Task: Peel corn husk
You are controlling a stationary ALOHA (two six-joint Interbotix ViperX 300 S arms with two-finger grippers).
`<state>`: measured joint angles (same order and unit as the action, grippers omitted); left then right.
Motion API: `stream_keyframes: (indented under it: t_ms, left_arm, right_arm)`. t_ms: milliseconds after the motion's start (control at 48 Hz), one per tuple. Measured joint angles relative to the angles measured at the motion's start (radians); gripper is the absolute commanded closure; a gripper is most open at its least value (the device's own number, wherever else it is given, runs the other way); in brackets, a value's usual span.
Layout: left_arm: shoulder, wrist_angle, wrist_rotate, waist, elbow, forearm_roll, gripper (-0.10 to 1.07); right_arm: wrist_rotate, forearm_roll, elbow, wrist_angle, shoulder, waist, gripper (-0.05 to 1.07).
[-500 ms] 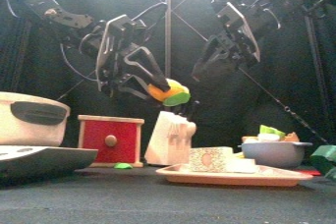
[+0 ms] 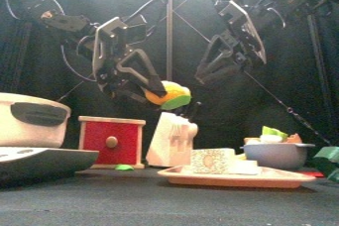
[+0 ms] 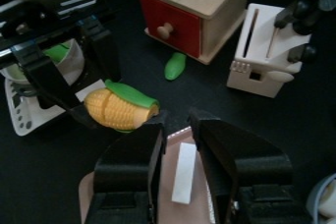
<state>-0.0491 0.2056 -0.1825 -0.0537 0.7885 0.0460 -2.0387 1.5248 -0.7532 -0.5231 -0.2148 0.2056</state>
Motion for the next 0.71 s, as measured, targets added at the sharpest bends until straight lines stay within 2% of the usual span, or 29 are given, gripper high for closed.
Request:
stream_keyframes:
  t_ms: [62,167,375,562,708]
  left_arm:
    - [0.0,0.0,0.0,-0.005,0.0,0.058,0.35]
    - [0.0,0.0,0.003,-0.003,0.0,0.15,0.35]
    - [0.0,0.0,0.006,0.002,-0.021,0.405,0.36]
    - [0.017,-0.011,0.006,0.005,-0.058,0.617,0.36]
    - [0.031,-0.037,0.005,0.006,-0.087,0.678,0.36]
  right_arm:
    - [0.0,0.006,0.0,0.049,-0.009,-0.002,0.05]
    - [0.002,0.028,0.0,0.149,-0.011,-0.006,-0.02]
    - [0.006,0.055,-0.002,0.308,-0.011,-0.038,-0.01]
    - [0.005,0.064,0.0,0.357,0.003,-0.084,-0.01]
    - [0.005,0.066,0.0,0.407,0.031,-0.104,-0.01]
